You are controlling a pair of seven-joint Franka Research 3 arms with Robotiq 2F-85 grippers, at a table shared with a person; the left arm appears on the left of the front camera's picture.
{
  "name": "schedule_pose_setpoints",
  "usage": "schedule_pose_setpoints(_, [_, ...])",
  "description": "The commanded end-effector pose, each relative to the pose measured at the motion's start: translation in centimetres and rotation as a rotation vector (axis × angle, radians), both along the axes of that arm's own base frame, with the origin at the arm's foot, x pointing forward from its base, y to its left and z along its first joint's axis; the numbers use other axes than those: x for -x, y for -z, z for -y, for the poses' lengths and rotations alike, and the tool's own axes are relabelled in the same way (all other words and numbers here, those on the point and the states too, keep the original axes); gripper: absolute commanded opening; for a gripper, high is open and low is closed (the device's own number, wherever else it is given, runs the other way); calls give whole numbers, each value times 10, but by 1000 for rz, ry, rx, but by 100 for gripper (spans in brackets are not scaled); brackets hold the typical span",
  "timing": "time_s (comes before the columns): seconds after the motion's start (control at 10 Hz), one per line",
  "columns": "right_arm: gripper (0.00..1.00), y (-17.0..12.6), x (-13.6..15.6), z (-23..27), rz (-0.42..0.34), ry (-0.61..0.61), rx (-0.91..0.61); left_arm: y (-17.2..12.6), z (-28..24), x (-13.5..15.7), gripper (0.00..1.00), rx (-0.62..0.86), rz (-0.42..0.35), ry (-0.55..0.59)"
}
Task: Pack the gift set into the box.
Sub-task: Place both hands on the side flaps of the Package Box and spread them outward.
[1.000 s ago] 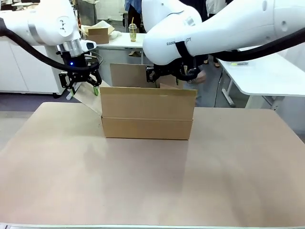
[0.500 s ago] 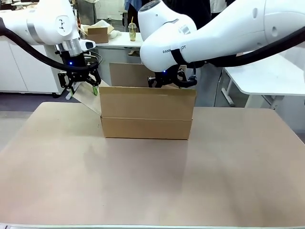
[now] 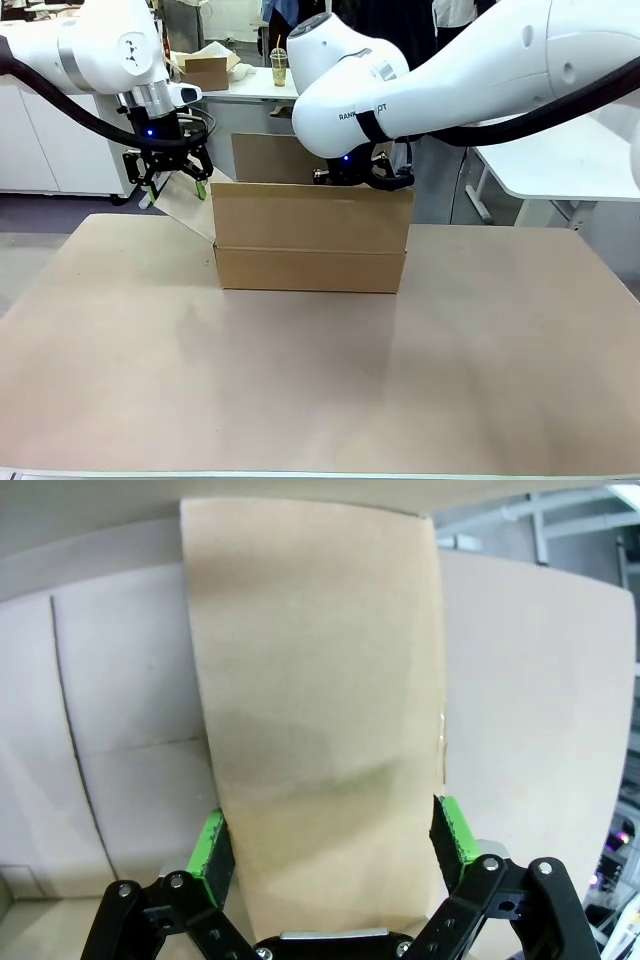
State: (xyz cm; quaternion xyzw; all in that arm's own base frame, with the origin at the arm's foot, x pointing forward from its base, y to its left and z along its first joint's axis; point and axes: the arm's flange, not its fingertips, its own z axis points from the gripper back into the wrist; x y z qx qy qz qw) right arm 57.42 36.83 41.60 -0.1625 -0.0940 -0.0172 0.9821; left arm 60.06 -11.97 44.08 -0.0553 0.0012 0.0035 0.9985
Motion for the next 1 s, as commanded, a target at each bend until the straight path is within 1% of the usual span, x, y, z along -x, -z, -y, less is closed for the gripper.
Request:
schedule_pose_setpoints(0.0, [100,-2,-2,5,40,30,47,-1,-1,0,100,-19,7,-16])
schedule_pose_setpoints(0.4, [100,10,-4,13,54,37,35,-1,-1,0,100,-19,7,-16])
schedule_pose_setpoints(0.8, [100,19,-9,15,52,59,22,-1,-1,0,100,-19,7,-16])
schedule_pose_setpoints(0.9, [100,24,-11,17,40,66,18,-1,-1,0,100,-19,7,-16])
